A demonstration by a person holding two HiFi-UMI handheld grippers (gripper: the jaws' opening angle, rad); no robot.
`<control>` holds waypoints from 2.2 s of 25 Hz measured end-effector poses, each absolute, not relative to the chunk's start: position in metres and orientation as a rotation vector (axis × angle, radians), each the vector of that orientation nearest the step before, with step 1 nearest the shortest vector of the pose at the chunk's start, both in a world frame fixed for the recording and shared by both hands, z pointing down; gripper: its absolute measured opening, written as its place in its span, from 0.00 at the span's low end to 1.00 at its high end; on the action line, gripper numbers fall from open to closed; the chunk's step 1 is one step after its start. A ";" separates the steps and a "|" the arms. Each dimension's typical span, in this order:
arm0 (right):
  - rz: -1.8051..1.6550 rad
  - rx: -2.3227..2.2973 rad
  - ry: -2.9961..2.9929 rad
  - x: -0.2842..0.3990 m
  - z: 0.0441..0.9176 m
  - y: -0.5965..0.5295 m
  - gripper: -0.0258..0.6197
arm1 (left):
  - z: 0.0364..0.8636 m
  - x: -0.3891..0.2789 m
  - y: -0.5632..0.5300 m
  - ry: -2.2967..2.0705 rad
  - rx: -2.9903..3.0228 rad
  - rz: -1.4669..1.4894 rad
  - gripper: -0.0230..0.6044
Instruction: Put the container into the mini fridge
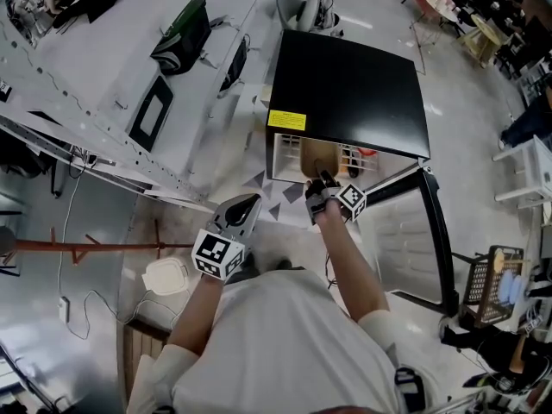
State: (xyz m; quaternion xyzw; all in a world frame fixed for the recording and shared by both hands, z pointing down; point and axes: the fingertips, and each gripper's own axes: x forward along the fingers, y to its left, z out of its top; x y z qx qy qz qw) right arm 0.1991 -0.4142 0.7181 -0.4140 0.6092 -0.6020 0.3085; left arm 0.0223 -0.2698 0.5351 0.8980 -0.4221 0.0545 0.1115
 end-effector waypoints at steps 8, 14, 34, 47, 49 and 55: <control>-1.650 -1.082 1.467 0.197 0.734 -0.425 0.37 | 0.536 0.020 -0.275 -1.220 2.646 0.171 0.04; -1.638 -1.085 1.437 0.198 0.735 -0.433 0.38 | 0.536 0.016 -0.277 -1.217 2.644 0.177 0.04; -1.413 -1.427 1.885 0.205 0.713 -0.375 0.64 | 0.543 0.031 -0.268 -1.112 2.668 0.183 0.04; -0.967 -1.735 2.476 0.177 0.689 -0.372 0.64 | 0.547 0.028 -0.266 -1.122 2.655 0.183 0.04; -0.939 -1.743 2.516 0.174 0.690 -0.375 0.64 | 0.548 0.025 -0.267 -1.136 2.648 0.183 0.04; -0.889 -1.747 2.583 0.168 0.688 -0.386 0.64 | 0.549 0.015 -0.270 -1.178 2.620 0.179 0.04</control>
